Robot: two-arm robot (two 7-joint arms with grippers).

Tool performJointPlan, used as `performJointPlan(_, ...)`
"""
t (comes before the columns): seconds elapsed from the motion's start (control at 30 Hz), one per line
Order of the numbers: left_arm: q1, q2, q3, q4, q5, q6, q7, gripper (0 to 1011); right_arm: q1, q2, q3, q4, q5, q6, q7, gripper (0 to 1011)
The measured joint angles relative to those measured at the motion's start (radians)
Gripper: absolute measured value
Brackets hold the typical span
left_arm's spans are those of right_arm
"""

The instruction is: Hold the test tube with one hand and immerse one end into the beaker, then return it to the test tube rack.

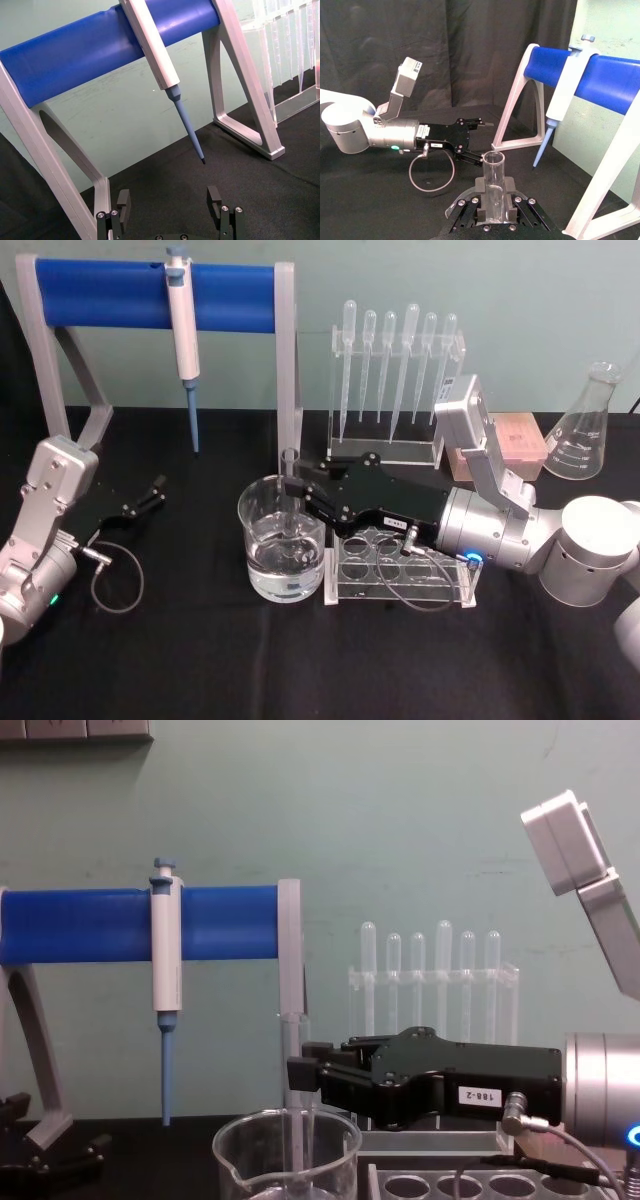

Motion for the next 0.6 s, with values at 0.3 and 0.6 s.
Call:
performJointPlan(0.3, 0.0, 0.0, 0.0, 0.0, 0.0, 0.0, 0.0, 1000, 0.0, 0.0, 0.0, 0.0, 0.0, 0.0, 0.0, 226)
performJointPlan(0.6, 0.0, 0.0, 0.0, 0.0, 0.0, 0.0, 0.0, 1000, 0.002, -0.001, -0.001, 0.001, 0.0, 0.0, 0.001, 226)
